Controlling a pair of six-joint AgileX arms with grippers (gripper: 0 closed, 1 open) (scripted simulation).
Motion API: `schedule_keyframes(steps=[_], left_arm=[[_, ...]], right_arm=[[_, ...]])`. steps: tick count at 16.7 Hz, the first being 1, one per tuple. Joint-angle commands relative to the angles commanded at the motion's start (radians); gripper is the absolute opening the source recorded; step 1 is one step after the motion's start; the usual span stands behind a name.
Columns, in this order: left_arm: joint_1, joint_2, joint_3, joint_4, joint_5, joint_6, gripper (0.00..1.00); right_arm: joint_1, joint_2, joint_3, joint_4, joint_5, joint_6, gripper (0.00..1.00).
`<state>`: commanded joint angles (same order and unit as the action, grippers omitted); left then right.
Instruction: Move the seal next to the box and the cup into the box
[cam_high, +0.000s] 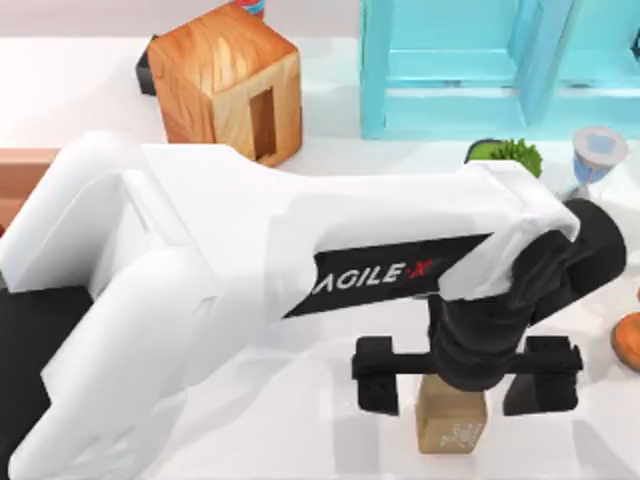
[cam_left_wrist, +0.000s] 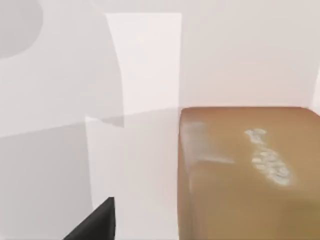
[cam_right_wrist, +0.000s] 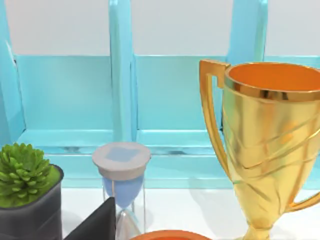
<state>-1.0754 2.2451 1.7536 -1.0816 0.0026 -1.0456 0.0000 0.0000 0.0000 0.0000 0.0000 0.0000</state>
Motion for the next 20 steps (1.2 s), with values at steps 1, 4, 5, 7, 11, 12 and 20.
schedule_keyframes(steps=[1, 4, 5, 7, 11, 12, 20], left_arm=[[0.000, 0.005, -0.021, 0.026, 0.000, 0.000, 1.00], [-0.001, 0.010, -0.039, 0.046, 0.000, 0.000, 1.00], [-0.001, 0.010, -0.039, 0.046, 0.000, 0.000, 1.00], [-0.001, 0.010, -0.039, 0.046, 0.000, 0.000, 0.92], [-0.001, 0.010, -0.039, 0.046, 0.000, 0.000, 0.62], [-0.001, 0.010, -0.039, 0.046, 0.000, 0.000, 0.55], [-0.001, 0.010, -0.039, 0.046, 0.000, 0.000, 0.00]], right_arm=[[0.000, 0.000, 0.000, 0.000, 0.000, 0.000, 1.00], [0.000, 0.000, 0.000, 0.000, 0.000, 0.000, 1.00], [0.000, 0.000, 0.000, 0.000, 0.000, 0.000, 1.00], [0.000, 0.000, 0.000, 0.000, 0.000, 0.000, 1.00], [0.000, 0.000, 0.000, 0.000, 0.000, 0.000, 1.00], [0.000, 0.000, 0.000, 0.000, 0.000, 0.000, 1.00], [0.000, 0.000, 0.000, 0.000, 0.000, 0.000, 1.00]])
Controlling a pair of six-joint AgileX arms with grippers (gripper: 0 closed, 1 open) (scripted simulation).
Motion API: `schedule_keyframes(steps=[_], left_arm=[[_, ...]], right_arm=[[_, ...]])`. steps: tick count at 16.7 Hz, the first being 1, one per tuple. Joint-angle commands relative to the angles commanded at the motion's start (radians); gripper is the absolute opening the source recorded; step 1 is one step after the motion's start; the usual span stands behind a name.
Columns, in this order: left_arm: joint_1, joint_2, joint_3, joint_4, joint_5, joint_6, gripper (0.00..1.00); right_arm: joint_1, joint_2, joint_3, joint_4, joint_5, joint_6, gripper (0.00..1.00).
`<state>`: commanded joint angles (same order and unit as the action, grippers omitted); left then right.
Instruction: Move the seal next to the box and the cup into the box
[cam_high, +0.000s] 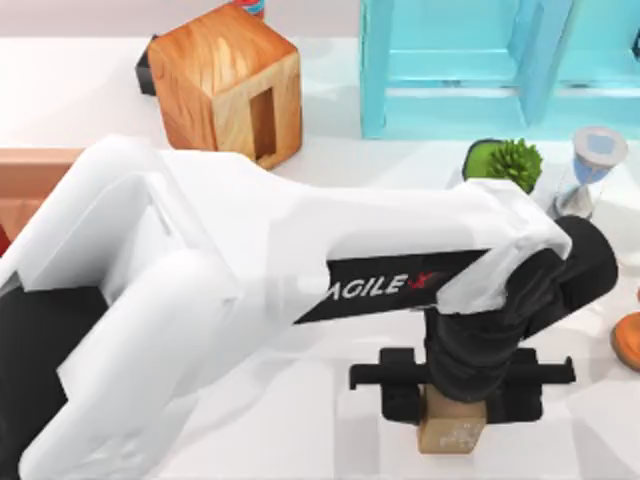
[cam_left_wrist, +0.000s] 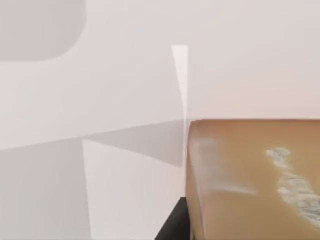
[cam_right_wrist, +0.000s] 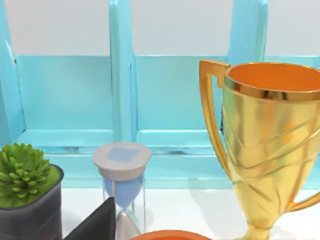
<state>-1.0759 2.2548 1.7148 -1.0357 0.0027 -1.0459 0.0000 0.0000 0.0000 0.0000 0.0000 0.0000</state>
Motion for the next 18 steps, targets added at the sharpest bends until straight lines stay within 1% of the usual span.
schedule_keyframes(steps=[10, 12, 18], left_arm=[[0.014, -0.017, -0.012, -0.014, -0.001, 0.012, 0.00], [0.043, -0.073, -0.048, -0.052, -0.003, 0.037, 0.00], [0.120, -0.363, -0.160, -0.174, -0.003, 0.112, 0.00]], right_arm=[[0.000, 0.000, 0.000, 0.000, 0.000, 0.000, 1.00], [0.000, 0.000, 0.000, 0.000, 0.000, 0.000, 1.00], [0.000, 0.000, 0.000, 0.000, 0.000, 0.000, 1.00]])
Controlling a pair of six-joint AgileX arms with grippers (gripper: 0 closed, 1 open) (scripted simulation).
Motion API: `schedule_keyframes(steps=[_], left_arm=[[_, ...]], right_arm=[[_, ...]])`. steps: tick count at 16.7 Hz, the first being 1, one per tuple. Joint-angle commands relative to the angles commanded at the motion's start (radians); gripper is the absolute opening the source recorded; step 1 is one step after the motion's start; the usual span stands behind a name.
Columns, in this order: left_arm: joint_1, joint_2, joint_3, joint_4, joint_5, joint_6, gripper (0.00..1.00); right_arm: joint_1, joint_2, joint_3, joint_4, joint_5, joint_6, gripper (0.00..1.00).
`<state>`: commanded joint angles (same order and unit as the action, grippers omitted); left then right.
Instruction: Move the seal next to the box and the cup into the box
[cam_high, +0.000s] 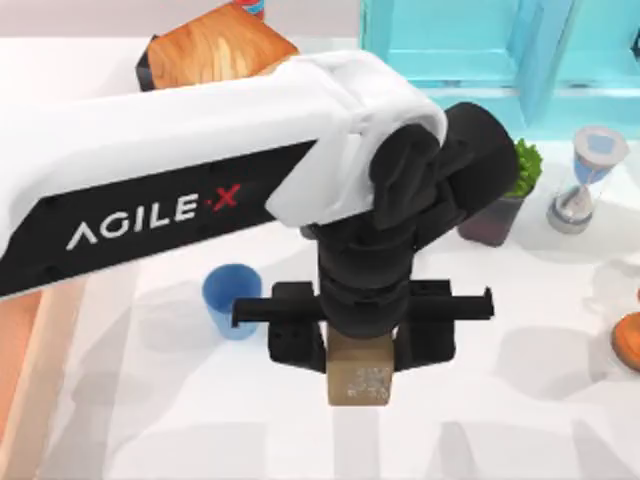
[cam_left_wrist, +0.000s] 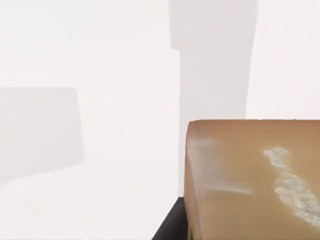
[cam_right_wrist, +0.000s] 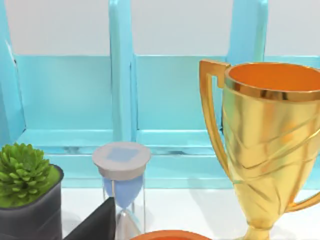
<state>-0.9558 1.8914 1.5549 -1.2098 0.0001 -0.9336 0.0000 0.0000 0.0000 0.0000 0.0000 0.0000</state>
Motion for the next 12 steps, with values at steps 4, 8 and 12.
schedule_keyframes(steps=[4, 8, 12], left_arm=[[0.025, -0.038, -0.032, -0.033, -0.001, 0.027, 0.00], [0.032, -0.048, -0.043, -0.035, -0.001, 0.041, 0.00], [0.147, -0.184, -0.160, -0.050, -0.005, 0.157, 0.00]], right_arm=[[0.000, 0.000, 0.000, 0.000, 0.000, 0.000, 1.00], [0.000, 0.000, 0.000, 0.000, 0.000, 0.000, 1.00], [0.000, 0.000, 0.000, 0.000, 0.000, 0.000, 1.00]])
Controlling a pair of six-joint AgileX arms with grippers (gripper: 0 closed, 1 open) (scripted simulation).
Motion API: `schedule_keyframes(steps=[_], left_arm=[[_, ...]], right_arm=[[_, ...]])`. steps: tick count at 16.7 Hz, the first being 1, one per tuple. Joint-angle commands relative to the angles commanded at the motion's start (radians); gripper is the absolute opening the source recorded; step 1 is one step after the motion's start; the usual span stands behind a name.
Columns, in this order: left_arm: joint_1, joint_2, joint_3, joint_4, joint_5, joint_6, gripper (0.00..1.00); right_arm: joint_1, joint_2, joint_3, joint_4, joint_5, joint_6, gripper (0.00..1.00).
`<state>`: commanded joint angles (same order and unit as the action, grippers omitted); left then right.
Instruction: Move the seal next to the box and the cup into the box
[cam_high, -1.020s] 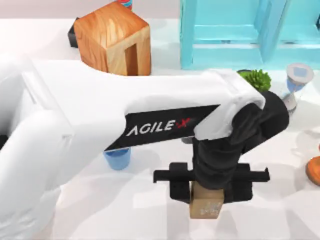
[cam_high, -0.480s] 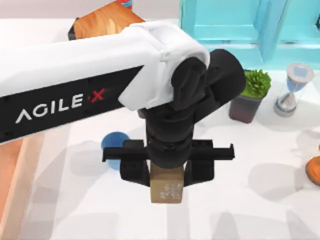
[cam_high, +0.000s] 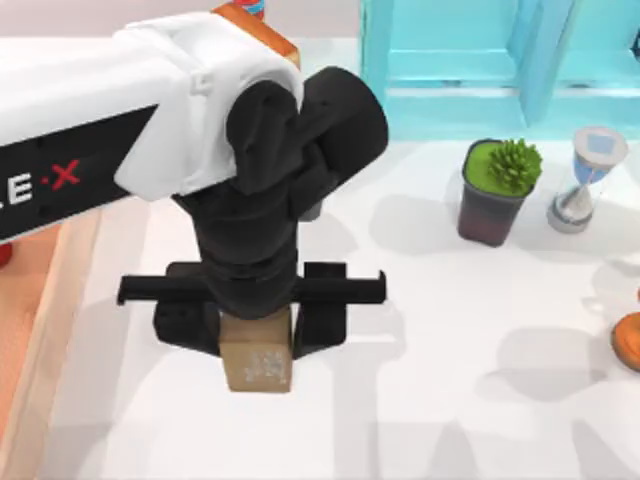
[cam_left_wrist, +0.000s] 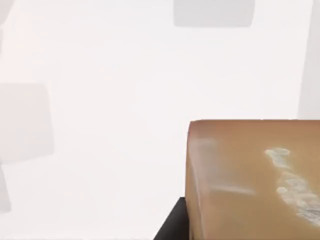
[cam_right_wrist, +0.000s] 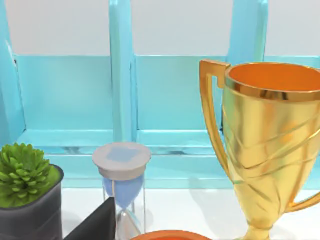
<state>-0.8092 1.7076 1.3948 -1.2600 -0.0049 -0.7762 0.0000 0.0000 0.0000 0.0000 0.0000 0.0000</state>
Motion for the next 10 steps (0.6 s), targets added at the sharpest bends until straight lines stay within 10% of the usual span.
schedule_keyframes(steps=[10], left_arm=[[0.272, -0.312, -0.267, -0.043, 0.002, 0.262, 0.00]], right_arm=[[0.000, 0.000, 0.000, 0.000, 0.000, 0.000, 1.00]])
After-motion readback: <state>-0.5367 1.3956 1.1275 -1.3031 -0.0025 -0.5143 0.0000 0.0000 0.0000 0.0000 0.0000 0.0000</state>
